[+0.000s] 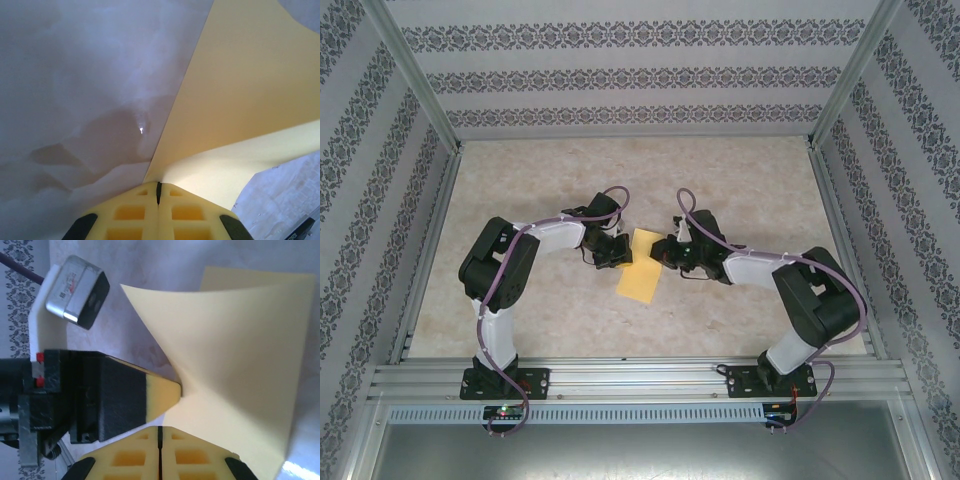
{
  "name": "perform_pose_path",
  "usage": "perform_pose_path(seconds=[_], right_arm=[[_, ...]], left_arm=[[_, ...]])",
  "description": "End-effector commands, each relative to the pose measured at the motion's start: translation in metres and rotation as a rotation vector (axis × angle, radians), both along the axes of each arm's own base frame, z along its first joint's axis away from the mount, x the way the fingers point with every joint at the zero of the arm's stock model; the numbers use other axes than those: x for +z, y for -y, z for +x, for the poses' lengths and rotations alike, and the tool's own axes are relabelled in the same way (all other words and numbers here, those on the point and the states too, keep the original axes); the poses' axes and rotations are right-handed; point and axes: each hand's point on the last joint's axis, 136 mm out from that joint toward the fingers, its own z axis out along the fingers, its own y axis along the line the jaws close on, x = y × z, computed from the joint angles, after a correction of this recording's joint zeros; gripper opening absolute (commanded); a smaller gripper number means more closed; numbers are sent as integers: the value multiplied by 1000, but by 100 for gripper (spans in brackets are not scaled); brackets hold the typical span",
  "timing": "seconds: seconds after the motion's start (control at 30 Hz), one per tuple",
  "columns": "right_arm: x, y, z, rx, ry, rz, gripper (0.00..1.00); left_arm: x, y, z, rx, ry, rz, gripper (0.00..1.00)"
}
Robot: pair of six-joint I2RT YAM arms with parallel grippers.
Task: Fold a paper plane with a square sheet of paper (pick it up from the middle)
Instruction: Fold the square sheet of paper in half at the center of the table.
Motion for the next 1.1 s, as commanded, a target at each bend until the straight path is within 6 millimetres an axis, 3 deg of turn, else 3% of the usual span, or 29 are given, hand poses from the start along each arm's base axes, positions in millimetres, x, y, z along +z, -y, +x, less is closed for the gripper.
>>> perform_pose_path(seconds=[0.0, 0.43, 0.53, 0.73, 1.07], right_arm=[[-4, -4, 4, 21, -6, 19, 8], [-5, 4, 1, 5, -1, 1, 8], [-5, -3, 1, 34, -14, 27, 7], [-25, 7, 5, -8, -47, -26, 6], [-77, 24, -4, -38, -145, -97, 6]], left_arm=[[-40, -29, -32, 6, -112, 163, 0], [-43, -31, -34, 7, -121, 173, 0], [-44, -31, -34, 8, -121, 172, 0], [-45, -31, -35, 0, -125, 174, 0], [-48, -33, -36, -5, -129, 181, 0]])
